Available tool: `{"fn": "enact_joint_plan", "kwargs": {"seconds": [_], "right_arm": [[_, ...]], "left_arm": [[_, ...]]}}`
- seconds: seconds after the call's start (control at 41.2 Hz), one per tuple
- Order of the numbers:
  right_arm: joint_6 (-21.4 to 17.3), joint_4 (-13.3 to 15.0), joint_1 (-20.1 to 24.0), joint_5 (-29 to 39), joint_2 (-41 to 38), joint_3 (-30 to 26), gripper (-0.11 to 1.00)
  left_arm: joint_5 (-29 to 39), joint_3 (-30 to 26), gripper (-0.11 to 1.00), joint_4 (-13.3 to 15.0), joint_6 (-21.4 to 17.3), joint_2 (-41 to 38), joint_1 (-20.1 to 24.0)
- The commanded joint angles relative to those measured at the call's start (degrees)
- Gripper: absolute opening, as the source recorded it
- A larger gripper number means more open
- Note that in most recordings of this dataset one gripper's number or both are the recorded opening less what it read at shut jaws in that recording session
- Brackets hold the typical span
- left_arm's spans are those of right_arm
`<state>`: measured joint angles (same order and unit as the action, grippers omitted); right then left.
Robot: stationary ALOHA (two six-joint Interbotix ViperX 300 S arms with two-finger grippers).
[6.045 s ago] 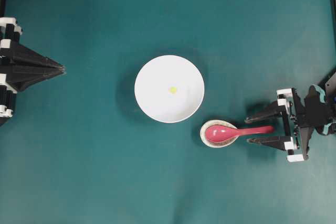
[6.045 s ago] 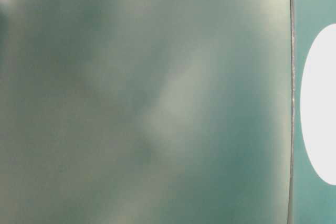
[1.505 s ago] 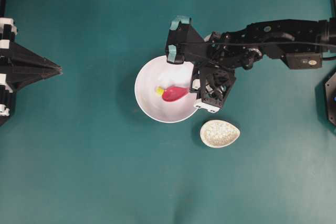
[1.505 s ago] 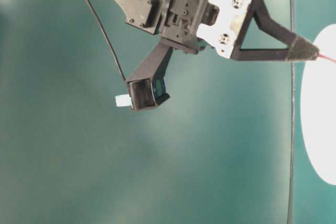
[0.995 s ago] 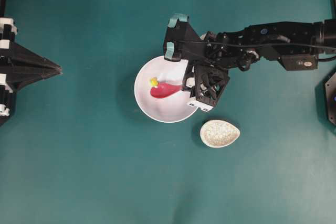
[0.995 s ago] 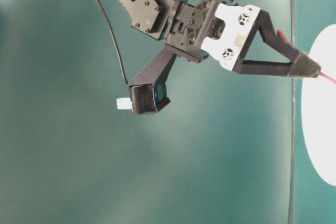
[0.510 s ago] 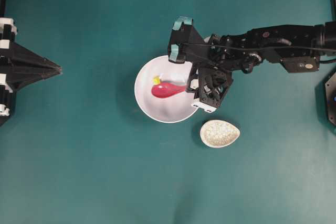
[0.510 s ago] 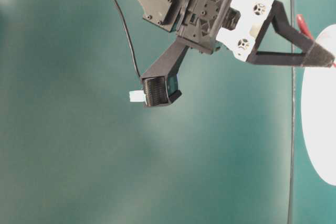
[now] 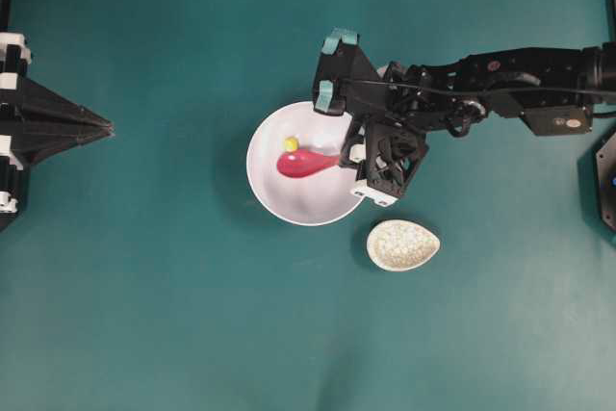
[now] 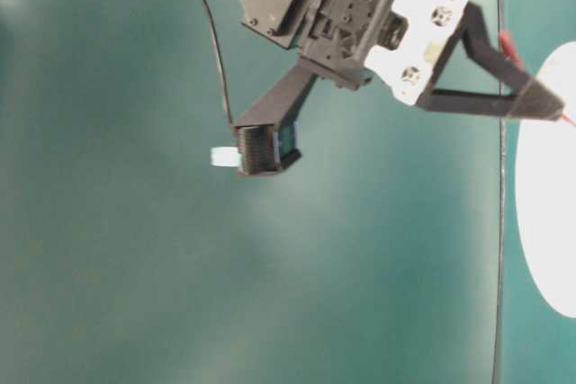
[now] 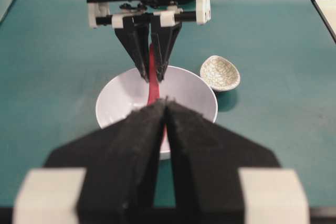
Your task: Scoop the yellow hexagonal prism block from the bowl with a spoon using the right arm.
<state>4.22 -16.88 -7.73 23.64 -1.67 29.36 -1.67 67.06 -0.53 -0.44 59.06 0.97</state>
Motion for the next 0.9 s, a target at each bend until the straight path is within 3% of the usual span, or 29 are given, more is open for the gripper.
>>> {"fn": "enact_joint_plan", "kwargs": {"seconds": [0.0, 0.267, 0.607, 0.874], "right_arm": [[0.09, -0.09, 0.35, -1.76, 3.69, -0.70, 0.21], [0.18, 0.18, 0.35, -2.20, 10.37, -0.53, 0.21], [0.18, 0.18, 0.35, -0.44, 13.45, 0.00, 0.21], [0.09, 0.26, 0.00, 6.50, 14.41, -0.35, 0.21]], "left_arm": [[-0.26, -1.67, 0.08, -0.18, -0.09, -0.35, 0.09], [-0.26, -1.67, 0.08, -0.18, -0.09, -0.35, 0.09], [-0.26, -1.67, 0.08, -0.18, -0.09, -0.35, 0.00], [-0.26, -1.67, 0.08, -0.18, -0.09, -0.35, 0.09]]}}
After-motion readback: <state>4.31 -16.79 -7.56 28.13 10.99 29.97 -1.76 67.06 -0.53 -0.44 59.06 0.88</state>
